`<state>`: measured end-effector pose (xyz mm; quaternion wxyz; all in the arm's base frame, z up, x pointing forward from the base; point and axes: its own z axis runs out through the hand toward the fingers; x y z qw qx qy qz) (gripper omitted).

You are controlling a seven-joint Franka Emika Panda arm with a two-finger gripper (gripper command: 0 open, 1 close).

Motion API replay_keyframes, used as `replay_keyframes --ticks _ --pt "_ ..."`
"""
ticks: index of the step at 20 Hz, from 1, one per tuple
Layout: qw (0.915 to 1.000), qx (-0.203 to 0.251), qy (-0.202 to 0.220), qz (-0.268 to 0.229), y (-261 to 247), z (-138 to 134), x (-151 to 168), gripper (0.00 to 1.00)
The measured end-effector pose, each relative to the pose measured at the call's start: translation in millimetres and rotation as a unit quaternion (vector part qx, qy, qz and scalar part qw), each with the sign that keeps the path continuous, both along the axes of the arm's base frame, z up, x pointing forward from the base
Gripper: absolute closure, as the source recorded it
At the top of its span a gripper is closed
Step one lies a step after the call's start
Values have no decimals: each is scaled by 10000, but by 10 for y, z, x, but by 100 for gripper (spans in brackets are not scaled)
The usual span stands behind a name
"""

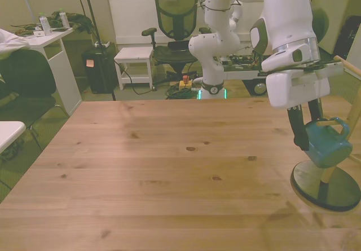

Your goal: Unload the mug

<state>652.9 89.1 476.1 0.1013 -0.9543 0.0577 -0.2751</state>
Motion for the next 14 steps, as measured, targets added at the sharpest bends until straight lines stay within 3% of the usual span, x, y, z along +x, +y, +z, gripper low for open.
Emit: replay_keyframes --ticks 14 --pt "10000 -22 -36 35 -35 29 13 100"
